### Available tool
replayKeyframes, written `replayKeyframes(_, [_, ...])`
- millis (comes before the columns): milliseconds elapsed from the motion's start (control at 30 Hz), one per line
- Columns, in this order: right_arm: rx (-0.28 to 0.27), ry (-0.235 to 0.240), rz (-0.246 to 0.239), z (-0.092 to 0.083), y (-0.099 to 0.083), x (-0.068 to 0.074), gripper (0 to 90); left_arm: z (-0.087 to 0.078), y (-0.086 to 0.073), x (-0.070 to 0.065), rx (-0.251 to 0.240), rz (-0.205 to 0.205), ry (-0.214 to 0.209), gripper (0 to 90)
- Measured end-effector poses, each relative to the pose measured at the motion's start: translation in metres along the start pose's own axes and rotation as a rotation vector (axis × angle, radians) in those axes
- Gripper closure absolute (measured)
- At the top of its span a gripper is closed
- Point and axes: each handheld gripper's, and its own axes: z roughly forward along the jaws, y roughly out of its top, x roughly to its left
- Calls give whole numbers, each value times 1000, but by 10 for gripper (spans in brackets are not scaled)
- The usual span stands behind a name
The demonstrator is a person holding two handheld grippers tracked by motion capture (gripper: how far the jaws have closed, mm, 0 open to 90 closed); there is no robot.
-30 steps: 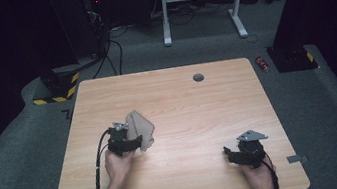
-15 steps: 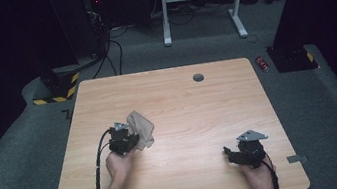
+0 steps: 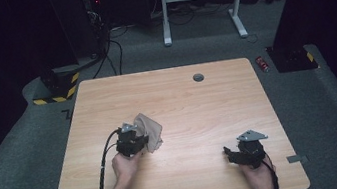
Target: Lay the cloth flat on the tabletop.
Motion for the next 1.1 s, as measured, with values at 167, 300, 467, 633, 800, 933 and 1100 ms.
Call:
replayKeyframes(167, [0,0,0,0,0,0,259,3,1,-8,1,17,-23,834])
replayKeyframes(300, [0,0,1,0,0,0,258,4,3,-15,0,34,-43,834])
replayKeyframes(467, [0,0,2,0,0,0,259,7,4,-26,-5,37,-75,833])
replayKeyframes(633, [0,0,2,0,0,0,259,12,6,-38,-5,55,-102,833])
replayKeyframes(800, [0,-1,2,0,0,0,259,20,9,-56,0,84,-132,833])
replayKeyframes(933, [0,-1,2,0,0,0,259,23,11,-64,-4,91,-146,832])
replayKeyframes(1100, [0,-1,2,0,0,0,259,28,14,-75,-5,100,-173,831])
